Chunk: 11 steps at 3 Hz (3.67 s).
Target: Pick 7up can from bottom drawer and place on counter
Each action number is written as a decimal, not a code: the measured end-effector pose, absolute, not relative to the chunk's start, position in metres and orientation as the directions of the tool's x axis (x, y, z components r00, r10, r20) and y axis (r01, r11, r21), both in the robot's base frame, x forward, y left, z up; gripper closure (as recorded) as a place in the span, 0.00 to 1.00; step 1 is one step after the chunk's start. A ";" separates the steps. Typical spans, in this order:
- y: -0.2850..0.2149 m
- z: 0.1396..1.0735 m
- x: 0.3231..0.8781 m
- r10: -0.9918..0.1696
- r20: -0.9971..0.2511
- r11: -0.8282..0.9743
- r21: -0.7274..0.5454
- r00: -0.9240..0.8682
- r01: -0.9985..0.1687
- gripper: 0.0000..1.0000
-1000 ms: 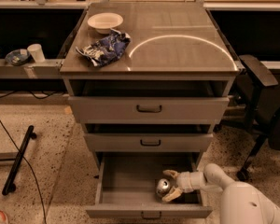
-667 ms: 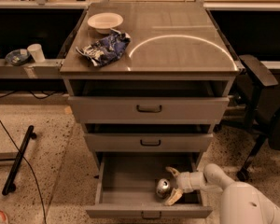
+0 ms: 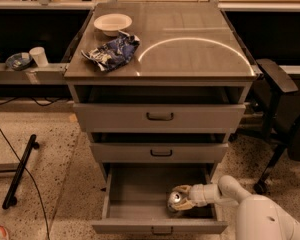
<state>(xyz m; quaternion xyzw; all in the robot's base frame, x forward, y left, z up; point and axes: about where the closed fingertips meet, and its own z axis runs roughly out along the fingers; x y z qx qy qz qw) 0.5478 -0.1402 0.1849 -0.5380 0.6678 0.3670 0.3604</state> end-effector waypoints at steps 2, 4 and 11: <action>-0.134 0.197 0.547 -0.473 -0.870 0.146 0.082 -0.142 -0.986 0.92; -0.143 0.341 0.596 -0.604 -0.796 0.233 -0.222 0.038 -0.947 1.00; -0.181 0.719 0.515 -0.581 -0.715 0.152 -0.565 0.389 -0.811 1.00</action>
Offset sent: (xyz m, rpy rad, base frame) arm -0.0088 0.0786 0.1798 -0.2753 -0.2361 0.0987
